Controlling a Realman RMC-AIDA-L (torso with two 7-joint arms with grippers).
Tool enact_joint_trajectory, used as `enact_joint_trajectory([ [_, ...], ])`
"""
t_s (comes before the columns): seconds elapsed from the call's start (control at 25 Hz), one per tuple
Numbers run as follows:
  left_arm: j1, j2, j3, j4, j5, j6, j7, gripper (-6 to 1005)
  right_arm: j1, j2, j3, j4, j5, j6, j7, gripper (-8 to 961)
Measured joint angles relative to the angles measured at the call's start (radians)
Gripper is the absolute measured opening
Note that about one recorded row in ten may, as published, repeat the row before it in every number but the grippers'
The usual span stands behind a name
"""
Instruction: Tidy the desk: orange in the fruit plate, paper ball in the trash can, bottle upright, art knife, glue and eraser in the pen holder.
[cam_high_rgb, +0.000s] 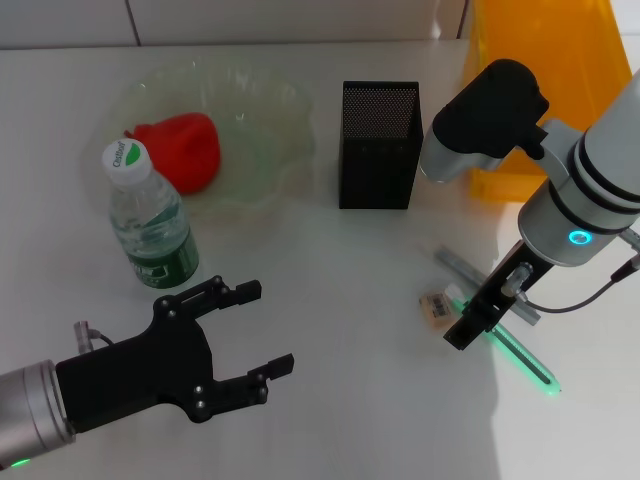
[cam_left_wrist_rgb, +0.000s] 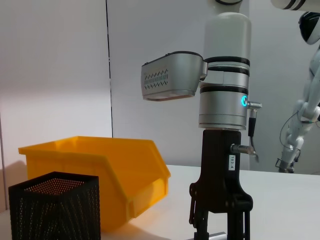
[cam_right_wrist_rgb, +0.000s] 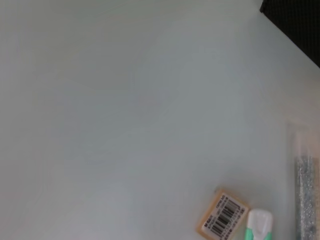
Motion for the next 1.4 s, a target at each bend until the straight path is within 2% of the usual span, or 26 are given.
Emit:
enact_joint_trajectory([
  [0.36, -0.003, -0.001, 0.003, -0.003, 0.000, 0.001, -0.001, 802, 0.001, -0.001, 0.001, 0.016, 0.002, 0.001, 0.000, 685],
  [0.56, -0.004, -0.001, 0.005, 0.001, 0.000, 0.002, -0.001, 802, 0.000, -0.001, 0.002, 0.016, 0.001, 0.002, 0.000, 485],
  [0.92, -0.011, 0.000, 0.008, -0.003, 0.000, 0.000, -0.002, 802, 0.007, -0.001, 0.003, 0.033, -0.006, 0.003, 0.000, 333],
  [1.4, -0.015, -0.001, 0.011, 0.003, 0.000, 0.012, -0.002, 802, 0.009, -0.003, 0.003, 0.051, -0.010, 0.027, -0.011, 307],
])
